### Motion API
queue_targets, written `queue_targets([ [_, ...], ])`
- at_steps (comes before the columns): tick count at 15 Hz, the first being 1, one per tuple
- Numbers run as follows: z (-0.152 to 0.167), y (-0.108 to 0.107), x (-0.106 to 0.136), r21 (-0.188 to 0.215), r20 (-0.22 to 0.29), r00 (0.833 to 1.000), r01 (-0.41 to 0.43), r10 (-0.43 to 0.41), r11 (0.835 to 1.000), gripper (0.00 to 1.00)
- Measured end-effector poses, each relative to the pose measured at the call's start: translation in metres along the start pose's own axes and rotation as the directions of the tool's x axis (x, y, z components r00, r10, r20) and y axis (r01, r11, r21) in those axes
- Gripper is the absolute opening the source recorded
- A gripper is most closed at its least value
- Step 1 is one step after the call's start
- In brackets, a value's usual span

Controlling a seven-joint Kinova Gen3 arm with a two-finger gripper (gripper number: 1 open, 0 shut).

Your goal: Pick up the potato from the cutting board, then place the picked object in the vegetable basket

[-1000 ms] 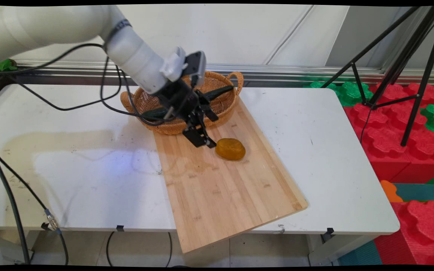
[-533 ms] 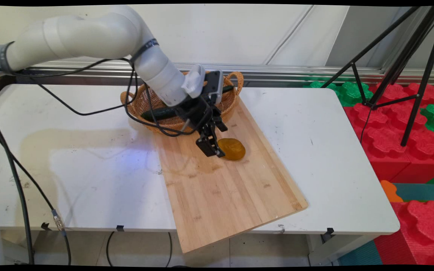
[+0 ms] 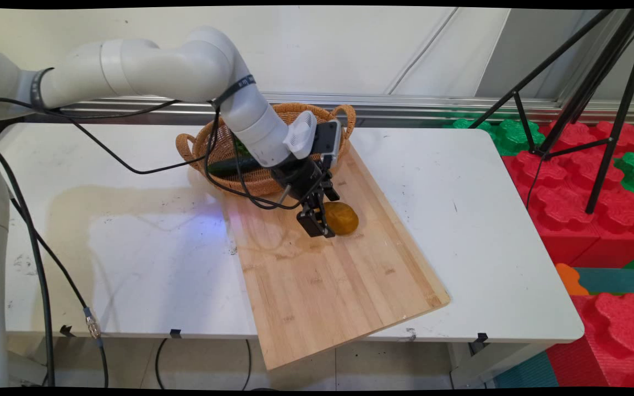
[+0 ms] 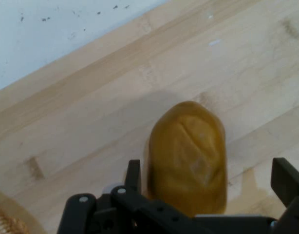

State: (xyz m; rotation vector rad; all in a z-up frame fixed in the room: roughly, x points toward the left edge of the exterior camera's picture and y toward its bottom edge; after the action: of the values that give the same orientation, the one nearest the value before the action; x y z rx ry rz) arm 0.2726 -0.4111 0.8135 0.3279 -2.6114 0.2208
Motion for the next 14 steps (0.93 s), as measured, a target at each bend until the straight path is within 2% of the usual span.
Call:
queue_targets([
  [8, 0.016, -0.006, 0.002, 0.007, 0.016, 1.0, -0.013, 0.013, 1.0, 1.0],
  [9, 0.016, -0.006, 0.002, 0.007, 0.015, 1.0, -0.014, 0.014, 1.0, 0.0],
  [14, 0.017, -0.006, 0.003, 0.008, 0.01, 1.0, -0.015, 0.015, 1.0, 0.0],
])
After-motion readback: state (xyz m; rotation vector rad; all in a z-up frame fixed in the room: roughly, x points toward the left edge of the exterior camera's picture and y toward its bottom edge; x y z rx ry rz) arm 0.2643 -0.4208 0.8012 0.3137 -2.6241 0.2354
